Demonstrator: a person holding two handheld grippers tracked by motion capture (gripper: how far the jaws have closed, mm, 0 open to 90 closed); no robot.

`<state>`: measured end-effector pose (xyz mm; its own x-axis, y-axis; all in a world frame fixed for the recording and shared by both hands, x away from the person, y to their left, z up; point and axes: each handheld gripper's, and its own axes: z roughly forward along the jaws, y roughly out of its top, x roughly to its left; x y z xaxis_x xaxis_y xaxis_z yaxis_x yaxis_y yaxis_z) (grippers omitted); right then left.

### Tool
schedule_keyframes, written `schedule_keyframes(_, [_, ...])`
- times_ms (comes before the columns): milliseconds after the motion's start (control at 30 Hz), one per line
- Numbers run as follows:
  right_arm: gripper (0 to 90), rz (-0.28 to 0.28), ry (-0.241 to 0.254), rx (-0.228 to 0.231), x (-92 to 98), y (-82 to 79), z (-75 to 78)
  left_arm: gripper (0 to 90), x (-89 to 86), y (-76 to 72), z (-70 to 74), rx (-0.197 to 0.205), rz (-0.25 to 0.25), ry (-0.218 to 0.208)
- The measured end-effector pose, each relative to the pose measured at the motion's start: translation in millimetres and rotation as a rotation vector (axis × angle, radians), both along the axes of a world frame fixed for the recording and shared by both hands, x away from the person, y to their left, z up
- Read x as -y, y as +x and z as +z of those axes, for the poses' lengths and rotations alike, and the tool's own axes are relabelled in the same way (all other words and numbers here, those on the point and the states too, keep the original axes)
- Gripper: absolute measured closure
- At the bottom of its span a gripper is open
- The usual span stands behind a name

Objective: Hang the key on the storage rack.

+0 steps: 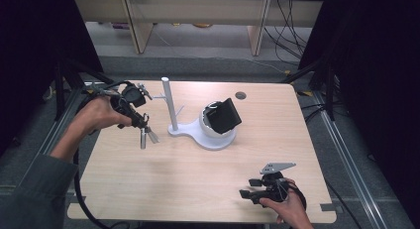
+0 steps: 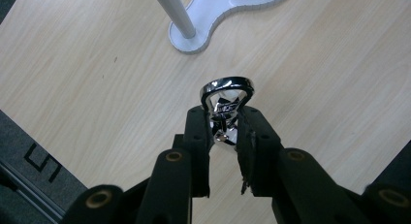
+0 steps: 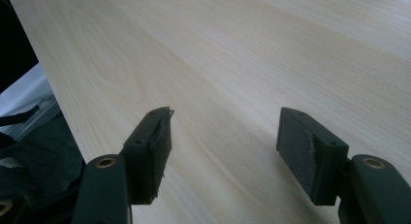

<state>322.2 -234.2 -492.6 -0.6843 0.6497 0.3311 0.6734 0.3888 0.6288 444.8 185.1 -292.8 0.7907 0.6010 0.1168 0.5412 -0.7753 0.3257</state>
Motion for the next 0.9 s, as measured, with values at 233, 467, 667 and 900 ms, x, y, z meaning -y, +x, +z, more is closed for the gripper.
schedule_keyframes(233, [38.1, 0.004, 0.003, -0.003, -0.2, -0.1, -0.1, 74.6, -2.2, 16.2, 8.0, 0.003, 0.046, -0.024])
schedule_keyframes(467, [38.1, 0.005, 0.001, 0.0, -0.3, 0.3, -0.5, 74.6, -2.6, 32.1, 11.3, 0.004, 0.092, -0.039])
schedule_keyframes(667, [38.0, 0.008, 0.0, 0.001, -0.2, 0.4, -0.8, 74.6, -1.2, 42.6, 10.2, -0.001, 0.109, -0.049])
schedule_keyframes(900, [38.1, 0.01, 0.002, 0.001, 0.0, 0.2, -0.5, 74.6, 5.7, 51.6, 6.6, -0.004, 0.123, -0.035])
